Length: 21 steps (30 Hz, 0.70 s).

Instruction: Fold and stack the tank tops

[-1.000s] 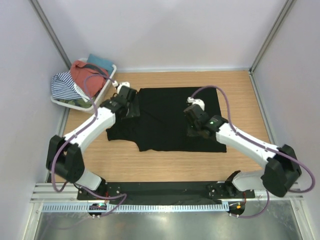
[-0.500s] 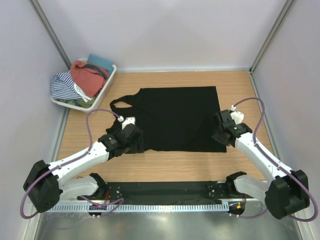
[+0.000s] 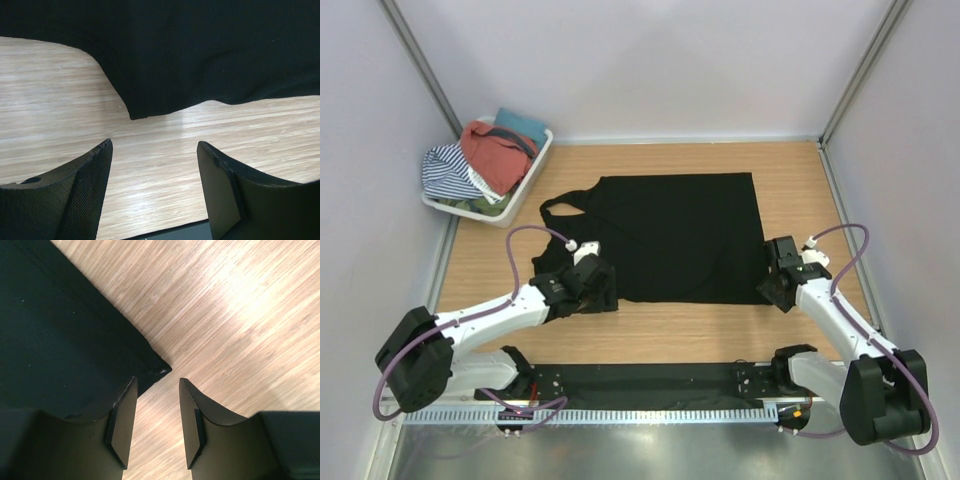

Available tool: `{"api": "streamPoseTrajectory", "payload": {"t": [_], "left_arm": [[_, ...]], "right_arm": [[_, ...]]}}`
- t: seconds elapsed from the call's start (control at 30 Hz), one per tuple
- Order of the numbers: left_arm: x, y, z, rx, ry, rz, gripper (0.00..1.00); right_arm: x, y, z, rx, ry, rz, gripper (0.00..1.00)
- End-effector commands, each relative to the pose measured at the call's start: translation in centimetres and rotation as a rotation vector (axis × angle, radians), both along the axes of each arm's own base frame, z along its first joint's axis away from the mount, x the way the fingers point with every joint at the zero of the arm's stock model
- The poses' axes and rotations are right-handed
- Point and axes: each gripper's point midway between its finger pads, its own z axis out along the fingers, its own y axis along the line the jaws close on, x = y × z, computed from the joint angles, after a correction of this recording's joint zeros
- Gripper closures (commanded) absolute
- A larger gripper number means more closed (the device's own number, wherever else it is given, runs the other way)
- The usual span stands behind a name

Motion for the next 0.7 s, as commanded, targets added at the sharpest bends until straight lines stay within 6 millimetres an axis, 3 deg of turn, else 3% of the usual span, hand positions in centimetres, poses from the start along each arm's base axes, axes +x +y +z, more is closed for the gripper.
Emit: {"api": "streamPoseTrajectory", "payload": {"t": [0.0,0.4,0.67], "left_arm": [[1.0,-1.2,0.5,-0.041,-0.037,0.003,0.31],[1.4,-1.2,0.3,-0.017,-0.045,-0.002,0.31],[1.7,-1.6,0.3,-0.029,-0.05,0.004,0.31]], "right_arm": [[1.3,0.0,-0.4,0.018,-0.053,-0.042,0.56],[1.5,0.1,-2.6,0.032,-0.044,-0.076,0.63],[2.2,-0.5,-2.3,0.01,-0.053,-0.089,0.92]]}}
